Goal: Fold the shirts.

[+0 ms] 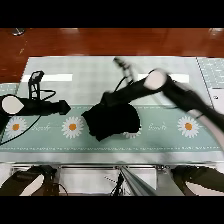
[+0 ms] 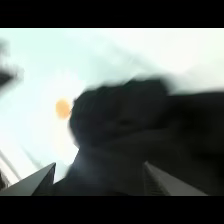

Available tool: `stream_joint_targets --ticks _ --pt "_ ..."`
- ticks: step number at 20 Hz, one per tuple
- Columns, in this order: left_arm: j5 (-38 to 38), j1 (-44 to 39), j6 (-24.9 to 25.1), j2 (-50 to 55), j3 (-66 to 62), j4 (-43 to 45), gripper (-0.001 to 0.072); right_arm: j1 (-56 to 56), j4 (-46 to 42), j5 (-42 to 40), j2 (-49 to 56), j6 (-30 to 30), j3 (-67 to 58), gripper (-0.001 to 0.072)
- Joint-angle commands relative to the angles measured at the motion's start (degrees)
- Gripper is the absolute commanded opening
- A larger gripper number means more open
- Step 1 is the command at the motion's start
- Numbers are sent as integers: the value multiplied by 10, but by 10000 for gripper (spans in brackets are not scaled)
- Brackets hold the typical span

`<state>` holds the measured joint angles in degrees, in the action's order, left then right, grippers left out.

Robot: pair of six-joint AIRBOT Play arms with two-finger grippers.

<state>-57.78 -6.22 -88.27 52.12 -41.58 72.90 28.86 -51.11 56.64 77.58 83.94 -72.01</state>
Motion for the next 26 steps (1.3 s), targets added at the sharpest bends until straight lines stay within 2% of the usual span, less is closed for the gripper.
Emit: stream_joint_targets --ticks 1,3,4,5,7,9,11,12,14,16,20,21,23,24,26 --pt "-118 8 31 -5 1 8 699 -160 -76 97 -89 -2 -24 627" --pt "-109 13 7 -26 42 -8 698 -277 -183 142 -156 21 -11 626" --pt "-97 13 0 -33 74 -42 698 -336 -218 153 -192 30 14 626" --pt "-82 13 15 -32 114 -100 699 -387 -228 148 -226 40 55 625" --pt "-16 13 73 -28 197 -246 699 -466 -202 117 -296 48 175 616" --pt "57 13 175 -26 258 -423 699 -494 -149 95 -350 40 305 616" --pt "79 3 287 -22 279 -559 699 -483 -93 78 -378 21 407 616" --pt "78 -8 321 -18 278 -596 699 -469 -72 65 -382 20 445 616" --pt "89 -42 366 -8 269 -645 699 -434 -46 35 -382 20 487 616" --pt "118 -76 388 3 261 -673 699 -393 -44 4 -382 35 496 616" --pt "158 -134 399 42 233 -686 696 -310 -45 -32 -371 75 496 616" --pt "156 -142 404 58 224 -686 671 -289 -45 -34 -359 81 496 616" --pt "134 -144 436 90 205 -686 52 -240 -40 -42 -323 91 496 616" --pt "125 -144 450 101 193 -686 26 -215 -30 -54 -302 90 496 616" --pt "116 -144 456 112 171 -681 25 -168 7 -97 -257 82 495 616"
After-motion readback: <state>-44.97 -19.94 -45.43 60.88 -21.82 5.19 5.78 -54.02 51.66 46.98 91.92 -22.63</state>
